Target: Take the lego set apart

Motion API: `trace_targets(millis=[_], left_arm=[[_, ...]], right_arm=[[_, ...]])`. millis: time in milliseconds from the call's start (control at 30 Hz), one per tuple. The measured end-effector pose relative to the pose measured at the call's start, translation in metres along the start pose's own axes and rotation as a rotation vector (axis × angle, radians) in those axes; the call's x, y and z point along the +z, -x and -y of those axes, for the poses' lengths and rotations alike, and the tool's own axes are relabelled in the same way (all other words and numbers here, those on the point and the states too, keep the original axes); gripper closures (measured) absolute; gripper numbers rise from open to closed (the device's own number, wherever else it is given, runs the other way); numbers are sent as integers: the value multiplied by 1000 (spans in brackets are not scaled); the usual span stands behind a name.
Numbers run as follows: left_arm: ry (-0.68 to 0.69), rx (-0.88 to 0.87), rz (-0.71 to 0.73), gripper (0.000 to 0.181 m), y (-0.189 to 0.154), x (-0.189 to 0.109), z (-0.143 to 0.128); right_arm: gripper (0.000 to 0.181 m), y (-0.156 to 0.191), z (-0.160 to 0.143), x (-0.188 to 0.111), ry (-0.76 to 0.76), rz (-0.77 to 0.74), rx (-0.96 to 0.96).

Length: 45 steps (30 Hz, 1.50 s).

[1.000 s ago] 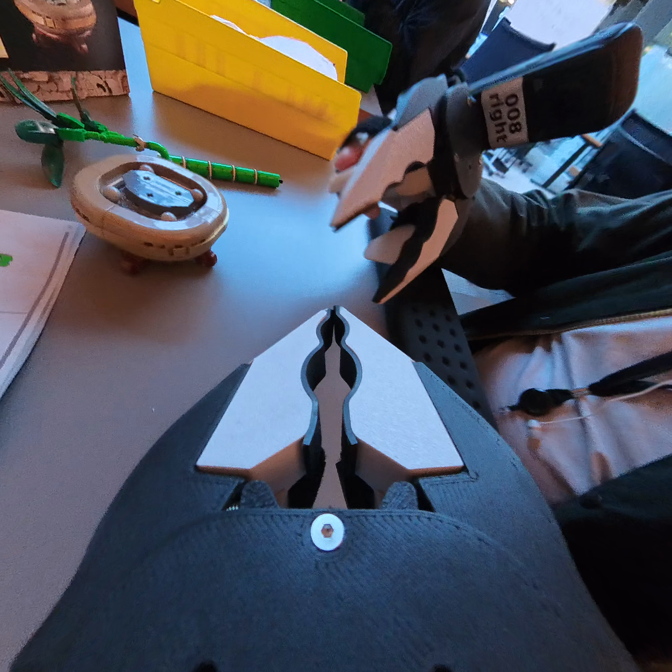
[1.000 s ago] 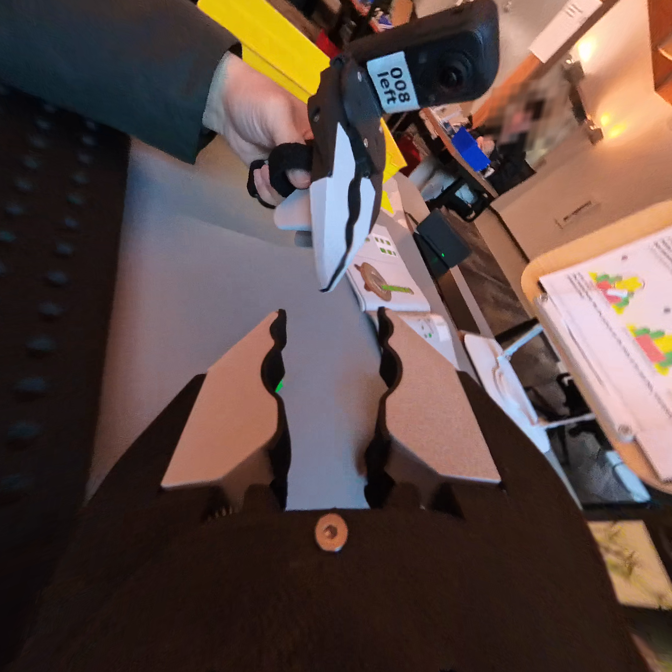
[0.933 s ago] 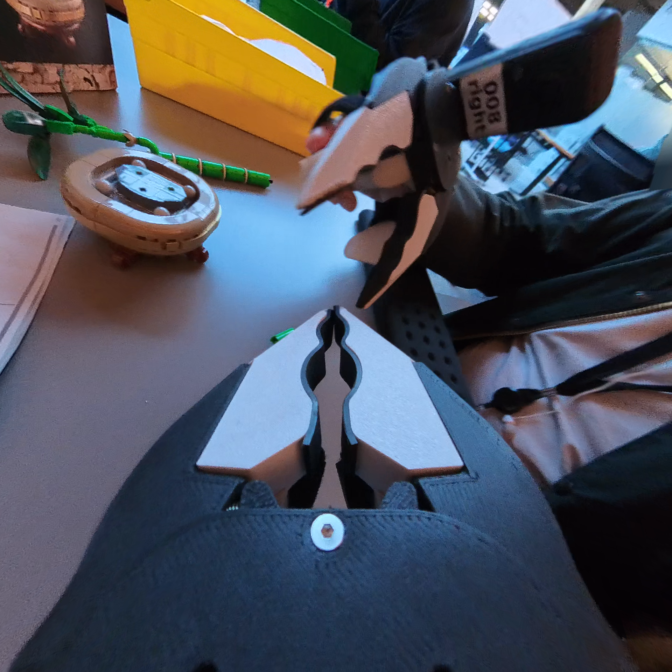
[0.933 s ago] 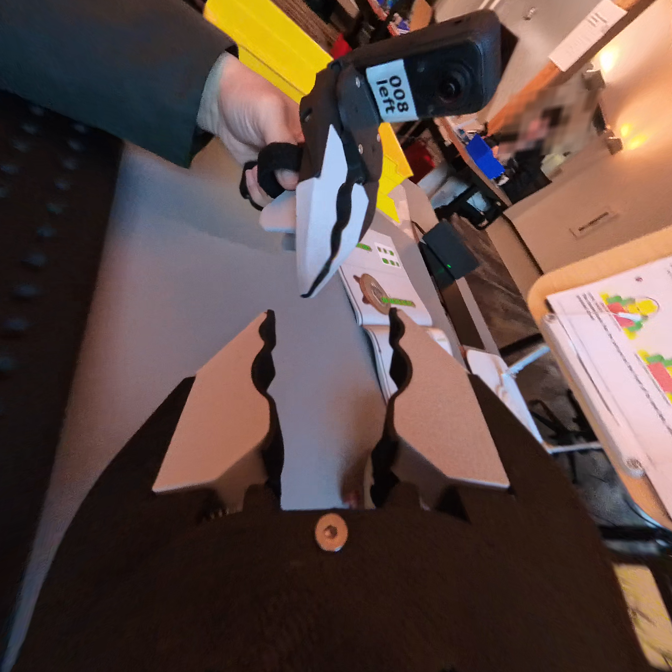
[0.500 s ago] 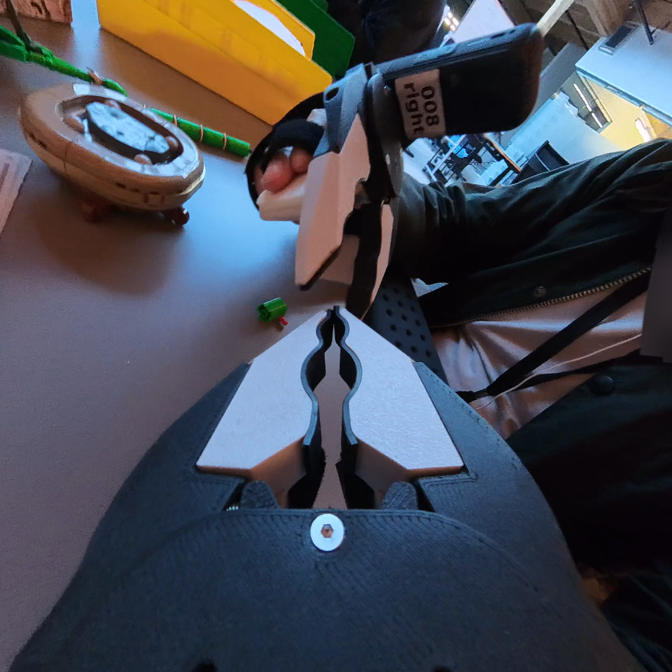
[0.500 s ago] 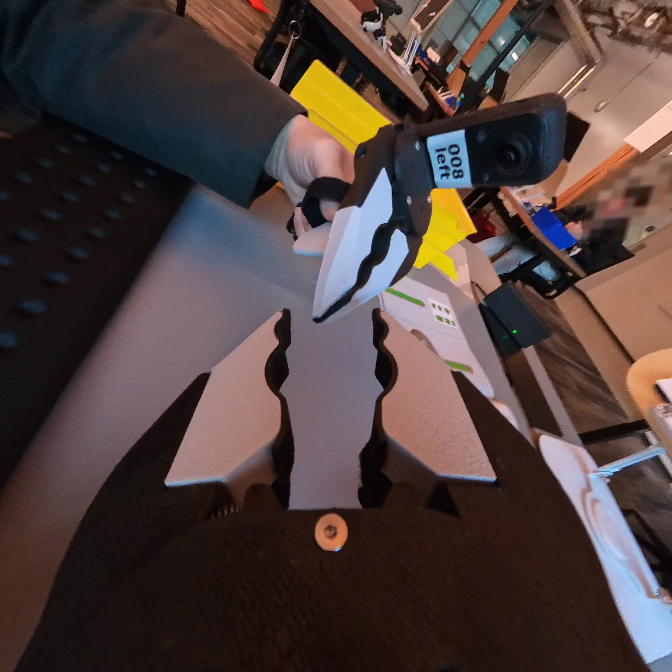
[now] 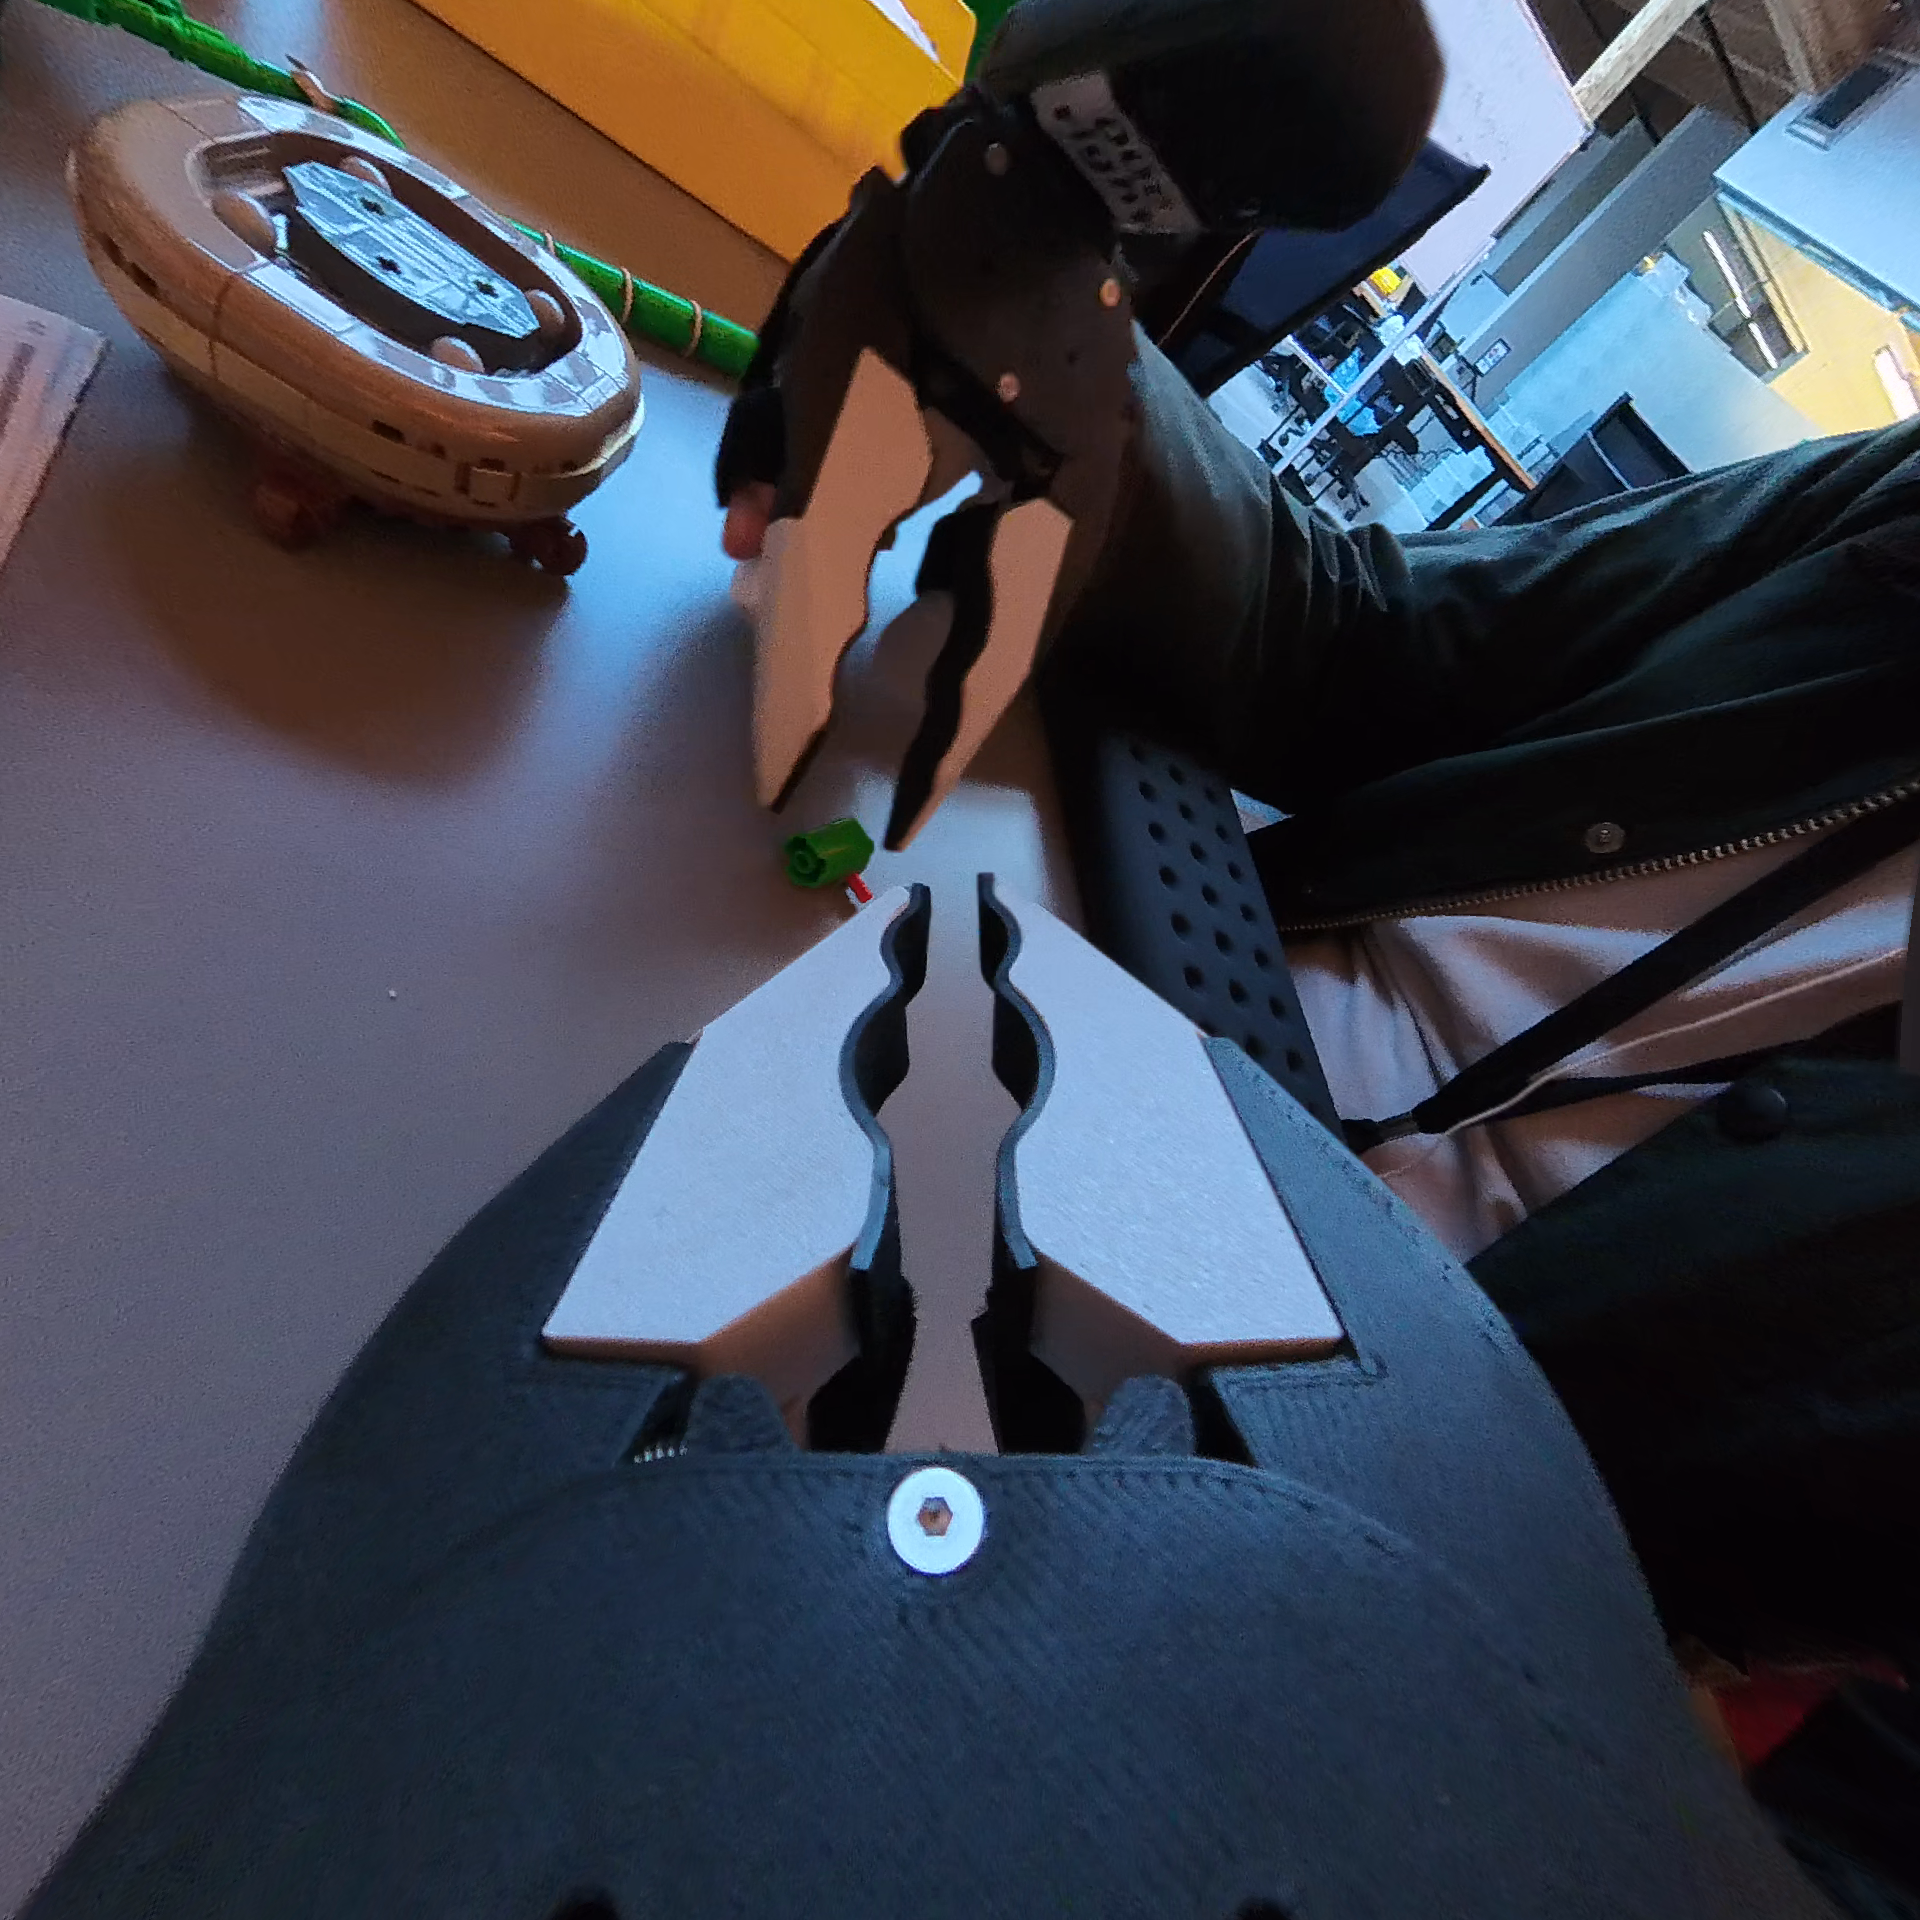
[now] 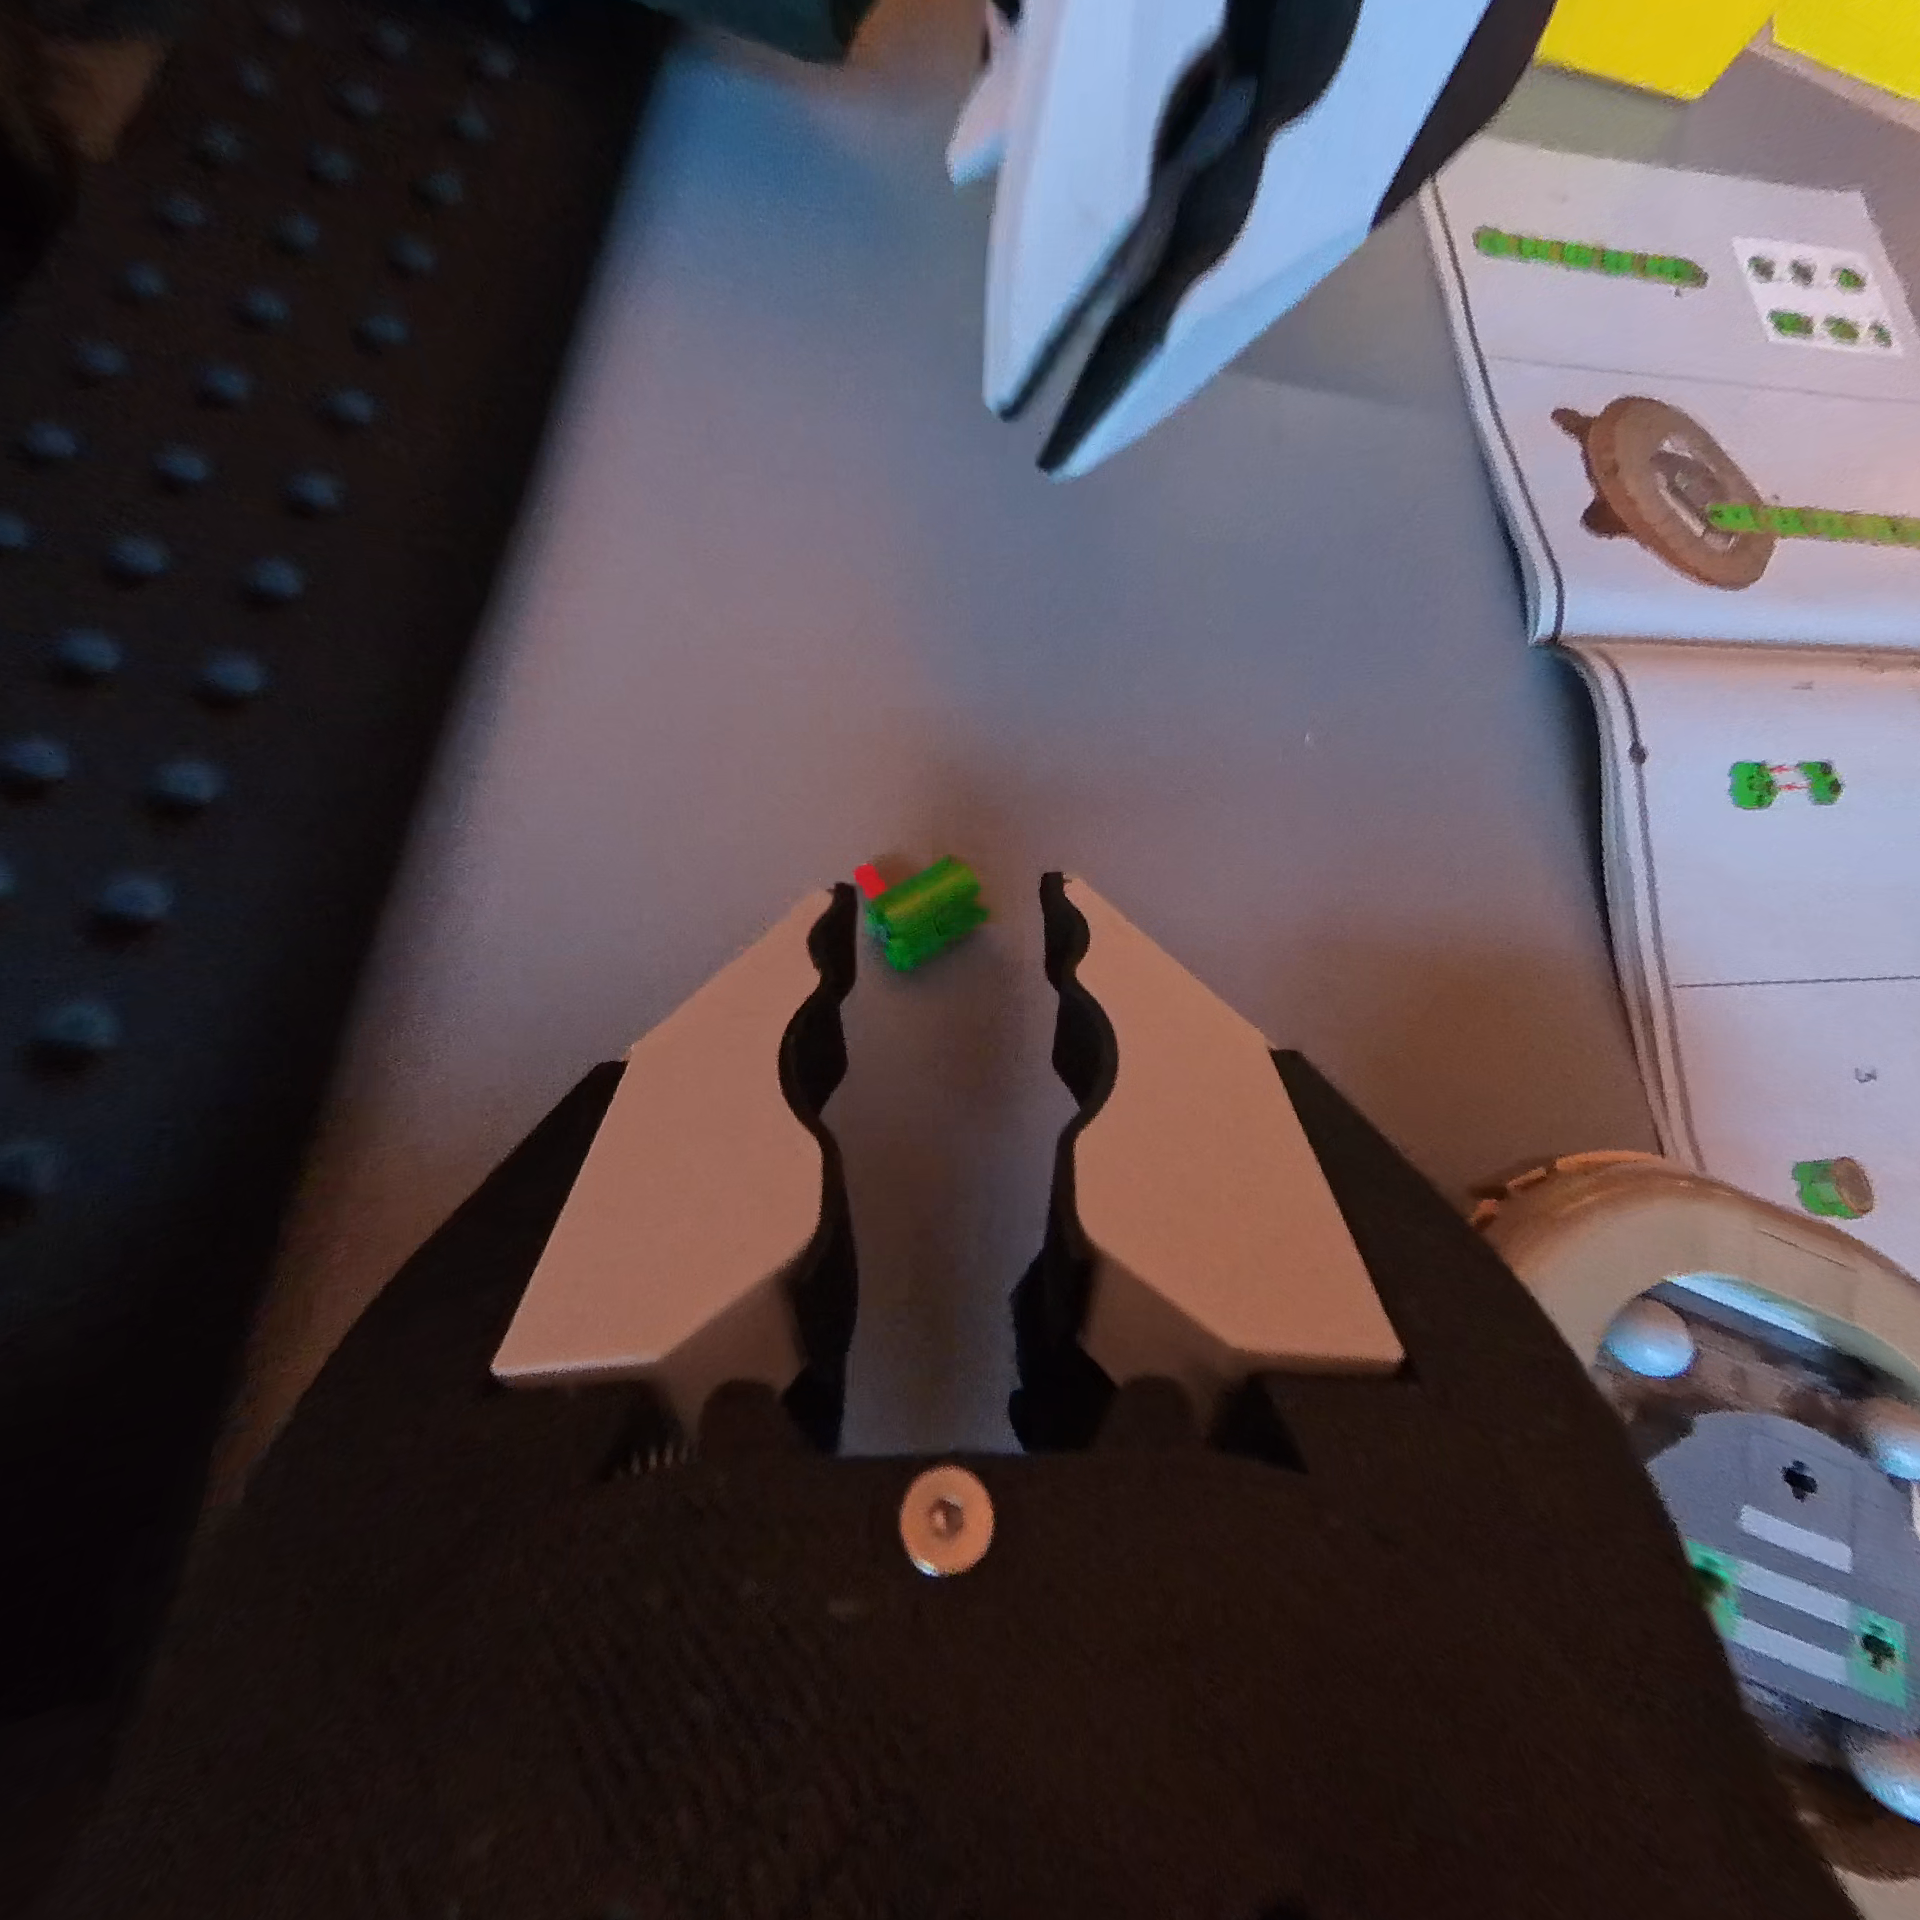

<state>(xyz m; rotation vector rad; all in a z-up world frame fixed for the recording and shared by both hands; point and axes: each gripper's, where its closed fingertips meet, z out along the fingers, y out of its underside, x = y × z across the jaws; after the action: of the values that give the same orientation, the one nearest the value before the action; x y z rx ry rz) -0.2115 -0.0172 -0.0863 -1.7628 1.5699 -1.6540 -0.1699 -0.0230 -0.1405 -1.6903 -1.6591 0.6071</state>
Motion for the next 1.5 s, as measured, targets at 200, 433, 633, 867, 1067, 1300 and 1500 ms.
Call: trace_targets(millis=[200, 433, 633, 867, 1067, 1300, 1500], left_arm=[[31, 17, 2, 168, -1, 5, -4], [-50, -65, 39, 162, 8, 8, 9], [-167, -198, 25, 179, 18, 2, 23], [-203, -256, 18, 173, 24, -2, 25], [-199, -258, 45, 169, 30, -2, 24], [-132, -199, 87, 178, 31, 4, 15], [-1, -120, 61, 179, 18, 10, -1]], right_arm=[[157, 1, -7, 12, 26, 48, 48], [157, -34, 43, -9, -162, -216, -40], [157, -47, 61, -19, -179, -406, -197], [157, -54, 60, -17, -129, -493, -264], [157, -56, 63, -12, -121, -524, -279], [156, -54, 60, -7, -122, -499, -268], [135, -44, 64, -4, -158, -452, -322]])
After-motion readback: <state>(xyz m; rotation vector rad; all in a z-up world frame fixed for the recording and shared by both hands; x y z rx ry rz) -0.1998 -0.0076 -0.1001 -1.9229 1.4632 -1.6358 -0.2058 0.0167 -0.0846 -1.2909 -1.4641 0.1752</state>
